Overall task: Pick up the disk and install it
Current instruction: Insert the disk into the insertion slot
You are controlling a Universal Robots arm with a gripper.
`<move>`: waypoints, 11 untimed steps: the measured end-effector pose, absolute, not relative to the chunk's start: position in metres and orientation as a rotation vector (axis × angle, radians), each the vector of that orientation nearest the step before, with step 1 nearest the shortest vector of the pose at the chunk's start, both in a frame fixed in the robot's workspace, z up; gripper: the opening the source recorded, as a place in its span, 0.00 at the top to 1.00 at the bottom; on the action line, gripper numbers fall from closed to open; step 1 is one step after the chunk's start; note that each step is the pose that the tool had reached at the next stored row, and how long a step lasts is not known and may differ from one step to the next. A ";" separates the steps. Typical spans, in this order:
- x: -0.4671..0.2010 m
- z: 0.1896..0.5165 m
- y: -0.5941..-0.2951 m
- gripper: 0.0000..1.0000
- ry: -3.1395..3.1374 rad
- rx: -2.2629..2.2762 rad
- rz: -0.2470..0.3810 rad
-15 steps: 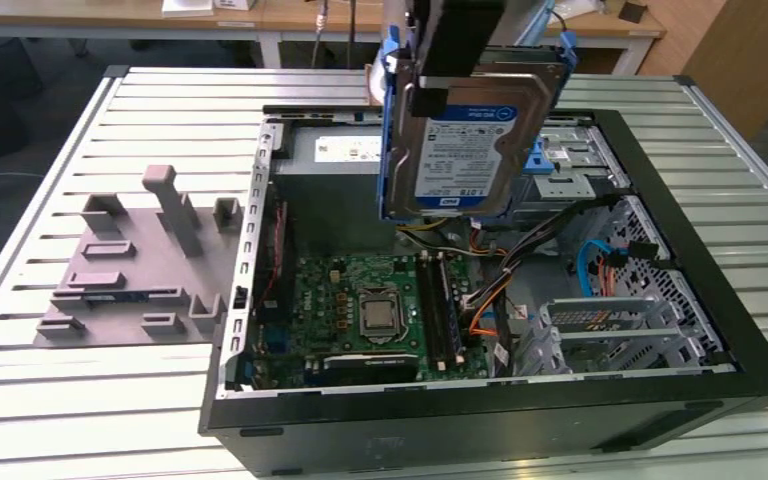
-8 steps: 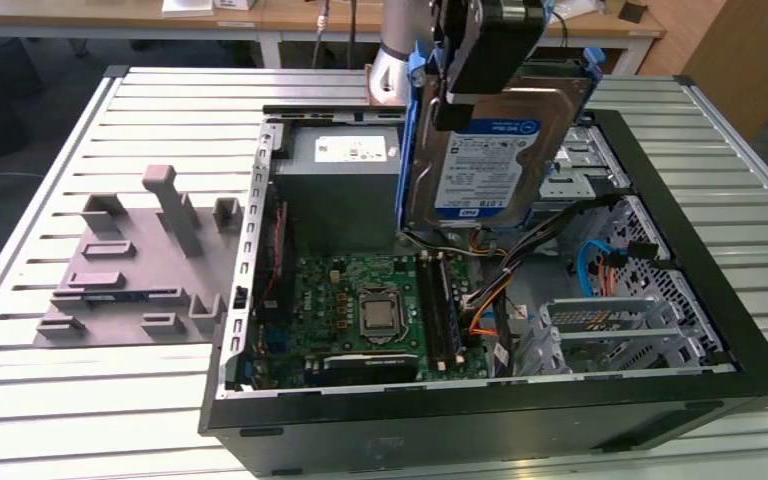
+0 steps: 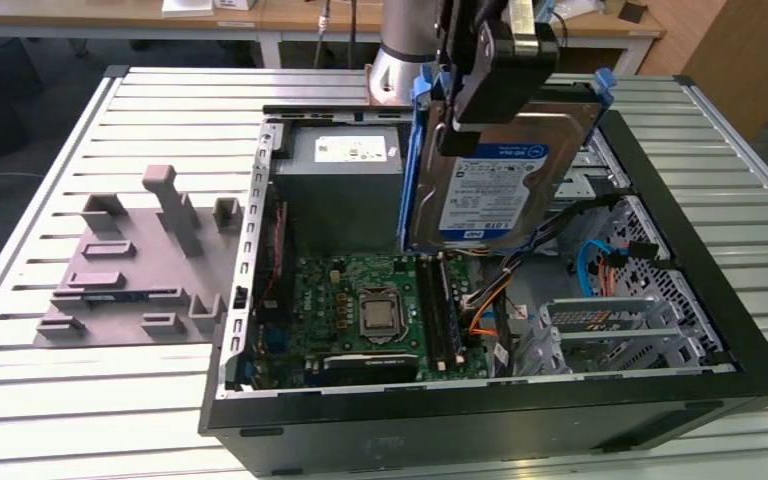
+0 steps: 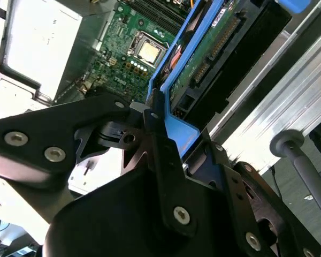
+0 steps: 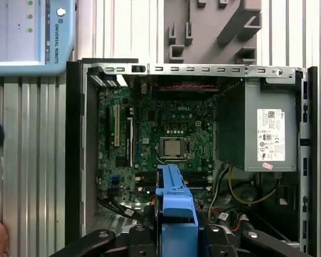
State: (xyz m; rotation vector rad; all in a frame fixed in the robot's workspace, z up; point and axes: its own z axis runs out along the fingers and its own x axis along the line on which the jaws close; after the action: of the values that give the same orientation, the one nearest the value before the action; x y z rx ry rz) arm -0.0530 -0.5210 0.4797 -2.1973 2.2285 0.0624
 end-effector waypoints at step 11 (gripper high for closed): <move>-0.046 0.475 -0.545 0.64 2.228 -2.197 0.062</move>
State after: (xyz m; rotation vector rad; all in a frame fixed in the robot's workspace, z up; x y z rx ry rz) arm -0.0461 -0.5450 0.4751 -2.1973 2.2283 0.0625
